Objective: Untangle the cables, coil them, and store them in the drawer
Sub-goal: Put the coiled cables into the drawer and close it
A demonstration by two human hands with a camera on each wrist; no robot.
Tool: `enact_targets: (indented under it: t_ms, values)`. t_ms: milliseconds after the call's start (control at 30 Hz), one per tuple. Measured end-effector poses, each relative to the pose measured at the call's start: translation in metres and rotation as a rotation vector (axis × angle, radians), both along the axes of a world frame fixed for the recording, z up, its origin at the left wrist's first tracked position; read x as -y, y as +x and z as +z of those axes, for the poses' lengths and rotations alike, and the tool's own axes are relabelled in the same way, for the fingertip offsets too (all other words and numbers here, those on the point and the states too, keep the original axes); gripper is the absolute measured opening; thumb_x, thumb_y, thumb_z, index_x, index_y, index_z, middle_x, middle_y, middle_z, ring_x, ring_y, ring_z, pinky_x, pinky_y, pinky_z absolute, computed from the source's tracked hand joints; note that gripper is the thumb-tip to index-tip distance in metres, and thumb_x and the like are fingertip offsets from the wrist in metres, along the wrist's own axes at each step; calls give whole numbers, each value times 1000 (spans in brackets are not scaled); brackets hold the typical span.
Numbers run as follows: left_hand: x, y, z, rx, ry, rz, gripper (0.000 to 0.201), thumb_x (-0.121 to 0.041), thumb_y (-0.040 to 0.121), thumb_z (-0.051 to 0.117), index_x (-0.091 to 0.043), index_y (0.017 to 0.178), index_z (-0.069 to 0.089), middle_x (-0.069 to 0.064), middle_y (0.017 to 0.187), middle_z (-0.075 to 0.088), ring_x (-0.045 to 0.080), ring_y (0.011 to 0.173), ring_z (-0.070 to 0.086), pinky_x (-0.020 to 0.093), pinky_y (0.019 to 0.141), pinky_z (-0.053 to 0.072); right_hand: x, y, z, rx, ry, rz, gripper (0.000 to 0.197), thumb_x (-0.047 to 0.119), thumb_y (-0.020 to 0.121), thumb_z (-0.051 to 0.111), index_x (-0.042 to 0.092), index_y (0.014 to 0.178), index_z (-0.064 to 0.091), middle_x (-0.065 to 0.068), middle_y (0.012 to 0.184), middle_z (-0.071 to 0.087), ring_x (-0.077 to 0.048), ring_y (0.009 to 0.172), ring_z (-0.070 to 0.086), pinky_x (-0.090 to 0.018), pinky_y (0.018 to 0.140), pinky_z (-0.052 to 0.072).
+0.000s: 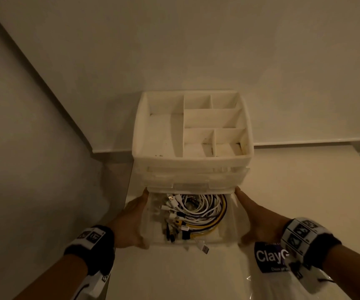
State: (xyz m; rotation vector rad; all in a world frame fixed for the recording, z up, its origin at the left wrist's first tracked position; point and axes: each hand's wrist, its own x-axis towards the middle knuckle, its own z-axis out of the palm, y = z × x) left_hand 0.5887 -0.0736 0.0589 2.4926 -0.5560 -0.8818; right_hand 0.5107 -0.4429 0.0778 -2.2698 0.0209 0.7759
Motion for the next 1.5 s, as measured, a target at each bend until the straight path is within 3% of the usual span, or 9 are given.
enact_targets:
  t_ms: [133, 300, 500, 667, 800, 933, 1033, 1267, 1500]
  values:
    - [1, -1, -2, -33, -93, 80, 142, -29, 60, 89, -44, 142, -26, -14, 156, 5, 10, 143, 18, 27, 114, 27, -3, -1, 2, -10, 16, -27, 139, 26, 59, 88, 57, 137, -23, 19, 136, 39, -6, 119, 44, -24, 102, 37]
    - [7, -8, -14, 69, -358, 264, 119, 1, 76, 75, -74, 131, 0, -45, 137, 20, -3, 136, 27, 6, 98, 30, -8, -3, -4, 148, 47, -187, 110, 18, 69, 84, 53, 141, 9, 30, 132, 33, -6, 125, 38, -20, 102, 29]
    - [20, -25, -16, 29, -464, 356, 104, 8, 81, 63, -44, 141, -5, -39, 138, 16, -12, 128, 34, -5, 86, 30, -19, -21, -9, 240, 101, -301, 111, 18, 72, 82, 44, 147, 5, 25, 146, 19, -4, 136, 28, -27, 112, 28]
    - [37, -25, -5, 60, -717, 514, 122, -32, 65, 87, -39, 151, 0, -29, 146, 36, -3, 132, 39, 17, 104, 35, -82, -53, 0, 864, -240, -65, 87, 31, 68, 84, 24, 141, 37, 3, 145, 37, -16, 134, 33, -46, 106, 37]
    - [50, -20, -7, 63, -702, 533, 111, -47, 48, 91, -42, 139, 28, -19, 126, 58, 9, 116, 59, 42, 96, 50, -113, -38, -17, 811, -463, 376, 73, 49, 88, 51, 20, 150, 28, 0, 160, 22, -26, 147, 21, -50, 112, 17]
    - [45, -18, -6, 49, -673, 464, 98, -34, 57, 90, -37, 135, 31, -18, 127, 55, -6, 115, 53, 24, 97, 47, -112, -13, -18, 731, -451, 437, 63, 49, 93, 39, 18, 148, 33, 1, 154, 35, -23, 141, 36, -45, 113, 27]
    - [42, -16, -4, 44, -699, 463, 91, -33, 66, 83, -38, 139, 28, -14, 135, 51, 0, 125, 47, 23, 102, 40, -107, 0, -10, 653, -353, 436, 53, 36, 96, 36, 20, 146, 34, 3, 152, 39, -19, 135, 44, -41, 110, 38]
    - [57, -7, -33, 93, -698, 701, 89, -54, 55, 88, -40, 127, 38, -2, 126, 58, 17, 110, 63, 49, 91, 52, -98, 1, -20, 603, -151, 389, 74, -3, 93, 39, 31, 153, 11, 17, 158, 4, -1, 146, 1, -25, 120, 1]
    - [63, -1, -32, 240, -544, 759, 90, -64, 47, 79, -32, 123, 43, -15, 120, 55, 12, 109, 59, 43, 93, 51, -89, 1, -34, 881, -188, 126, 45, -2, 69, 78, 22, 106, 73, 2, 119, 67, -20, 110, 58, -37, 93, 50]
